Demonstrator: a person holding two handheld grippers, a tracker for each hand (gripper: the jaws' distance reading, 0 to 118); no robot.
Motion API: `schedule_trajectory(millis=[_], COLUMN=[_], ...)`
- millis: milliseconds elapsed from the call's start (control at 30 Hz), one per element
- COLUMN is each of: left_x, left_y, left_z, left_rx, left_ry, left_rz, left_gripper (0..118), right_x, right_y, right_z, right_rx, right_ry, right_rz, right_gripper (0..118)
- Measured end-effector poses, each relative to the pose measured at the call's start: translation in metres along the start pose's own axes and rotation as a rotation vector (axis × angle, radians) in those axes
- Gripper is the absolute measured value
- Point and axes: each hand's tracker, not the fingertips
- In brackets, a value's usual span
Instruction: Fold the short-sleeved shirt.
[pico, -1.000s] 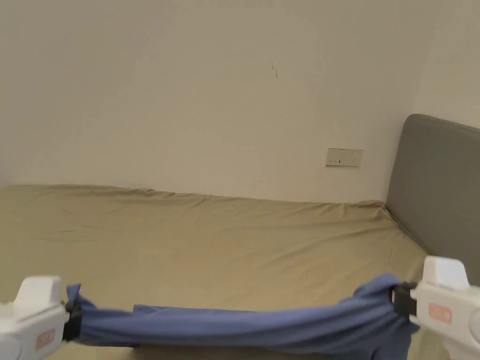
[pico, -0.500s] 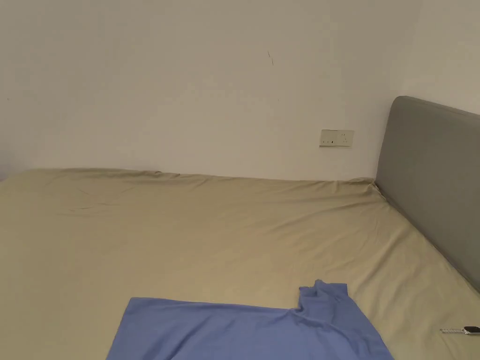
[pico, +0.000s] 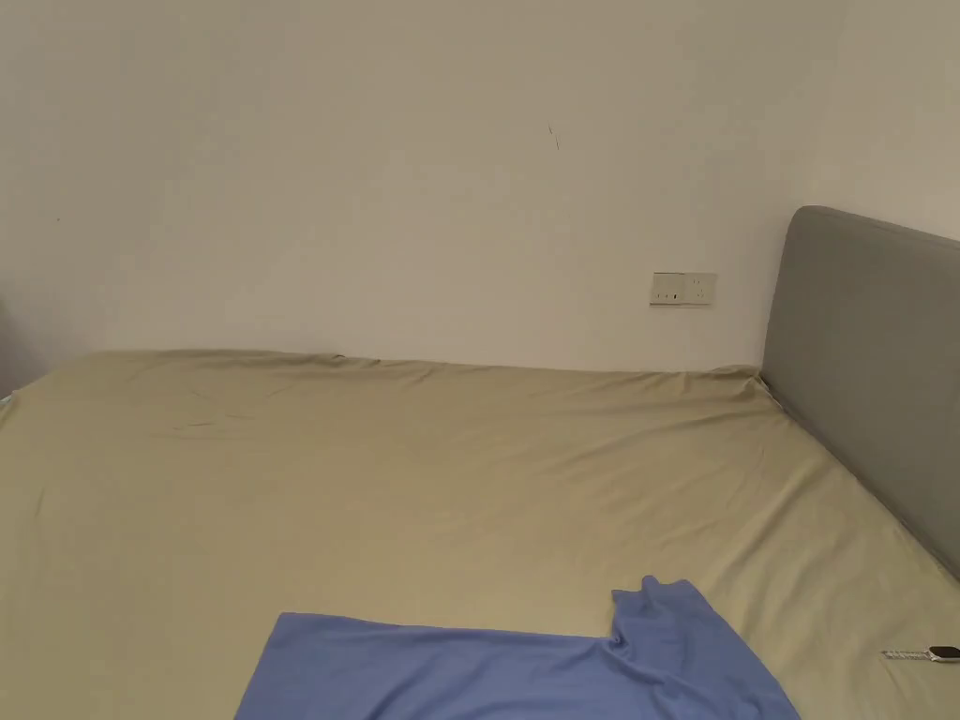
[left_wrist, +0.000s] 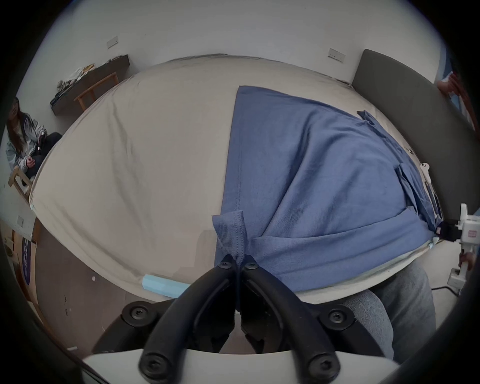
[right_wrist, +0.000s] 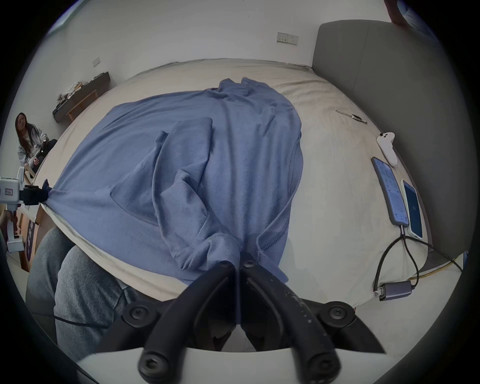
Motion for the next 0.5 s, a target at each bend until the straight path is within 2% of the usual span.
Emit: schedule_trajectory(millis=[33, 100, 133, 167, 200, 233, 267, 400, 467, 500], left_x=[-0.001, -0.002, -0.003, -0.004, -0.003, -0.001, 0.003, 0.019, 0.027, 0.031], left_y=[0.0, 0.003, 0.005, 0.01, 0.017, 0.026, 0.035, 0.07, 0.081, 0.087], left_z=[0.0, 0.007, 0.013, 0.023, 0.036, 0.059, 0.08, 0.168, 0.199, 0.208], left_rx=[-0.001, 0.0, 0.036, 0.088, 0.123, 0.211, 0.276, 0.628, 0.705, 0.73], left_ry=[-0.007, -0.001, -0.008, -0.023, -0.029, -0.062, -0.053, -0.043, -0.101, -0.131], left_rz=[0.014, 0.05, 0.072, 0.088, 0.105, 0.125, 0.122, 0.039, 0.032, 0.024], left_gripper=[35, 98, 98, 107, 118, 117, 113, 115, 115, 109], right_x=[0.003, 0.01, 0.015, 0.019, 0.022, 0.025, 0.028, 0.028, 0.028, 0.028], right_y=[0.0, 0.004, 0.007, 0.013, 0.021, 0.03, 0.039, 0.066, 0.073, 0.075], right_z=[0.001, 0.013, 0.023, 0.035, 0.052, 0.071, 0.094, 0.17, 0.191, 0.197], right_rx=[-0.006, 0.023, 0.057, 0.1, 0.176, 0.264, 0.374, 0.73, 0.811, 0.818], right_ry=[0.006, 0.005, -0.004, -0.007, -0.01, -0.014, 0.015, 0.077, 0.102, 0.115], right_rz=[-0.006, -0.058, -0.087, -0.116, -0.142, -0.162, -0.184, -0.267, -0.322, -0.366], right_gripper=[32, 80, 80, 88, 102, 118, 118, 118, 118, 112])
